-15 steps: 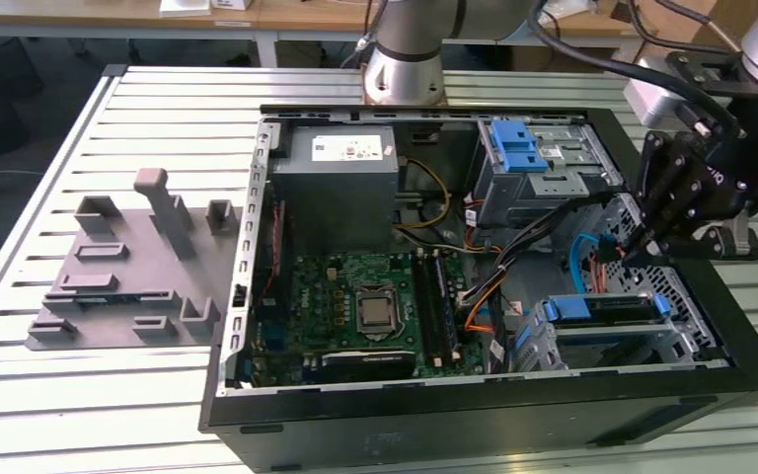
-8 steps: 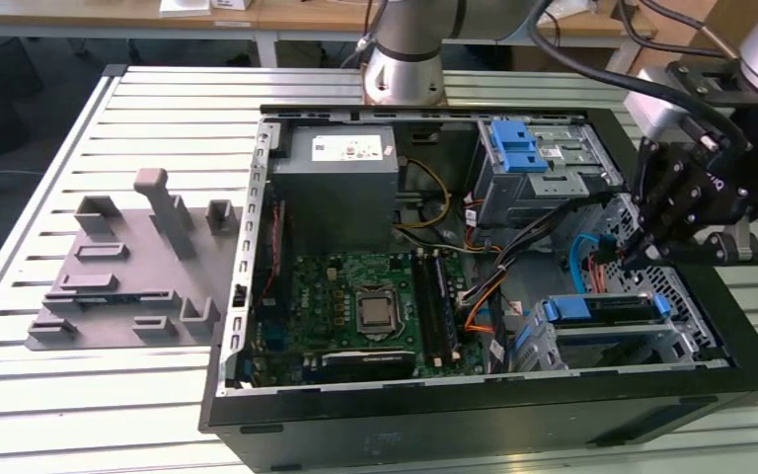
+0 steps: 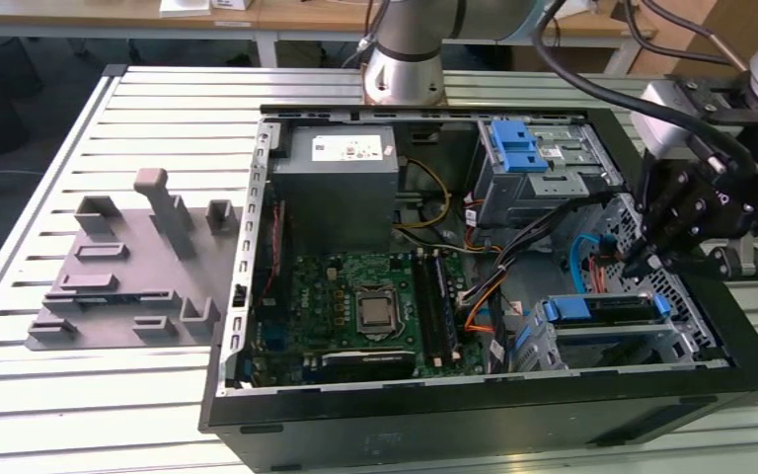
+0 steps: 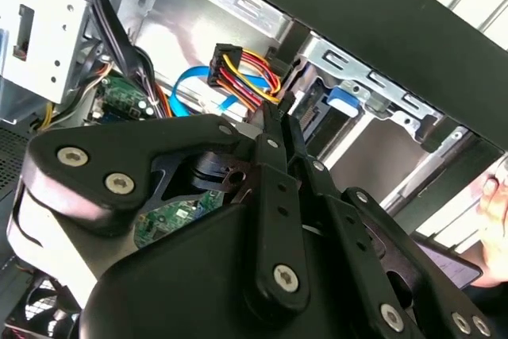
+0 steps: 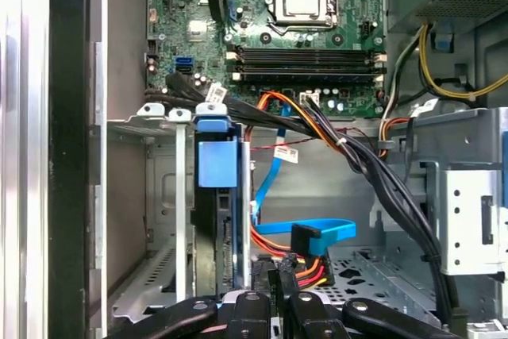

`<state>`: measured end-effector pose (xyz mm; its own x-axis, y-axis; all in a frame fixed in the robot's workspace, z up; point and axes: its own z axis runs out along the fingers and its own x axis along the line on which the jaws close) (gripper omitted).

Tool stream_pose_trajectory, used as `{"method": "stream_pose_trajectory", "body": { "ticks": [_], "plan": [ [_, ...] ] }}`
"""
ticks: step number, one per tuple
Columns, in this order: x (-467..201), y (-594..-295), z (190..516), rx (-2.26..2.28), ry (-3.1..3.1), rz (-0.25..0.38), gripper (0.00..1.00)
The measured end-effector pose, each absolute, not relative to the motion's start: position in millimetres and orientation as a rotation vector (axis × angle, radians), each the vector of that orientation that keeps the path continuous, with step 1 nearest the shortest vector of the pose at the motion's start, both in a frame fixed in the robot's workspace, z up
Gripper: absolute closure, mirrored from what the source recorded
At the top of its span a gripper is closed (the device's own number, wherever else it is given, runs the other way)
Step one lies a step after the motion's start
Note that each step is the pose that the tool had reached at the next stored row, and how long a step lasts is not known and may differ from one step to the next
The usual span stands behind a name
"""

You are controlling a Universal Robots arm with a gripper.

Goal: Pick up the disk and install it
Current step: 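Insert the first disk wire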

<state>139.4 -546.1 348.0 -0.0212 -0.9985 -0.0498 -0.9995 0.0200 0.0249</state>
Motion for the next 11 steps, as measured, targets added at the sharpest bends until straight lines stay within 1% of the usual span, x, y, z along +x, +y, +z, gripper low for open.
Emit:
{"method": "stream_pose_trajectory", "body": {
  "ticks": [11],
  "plan": [
    [138.7, -555.4, 345.7, -2.185, 2.228, 0.085, 0.84]
  ]
}}
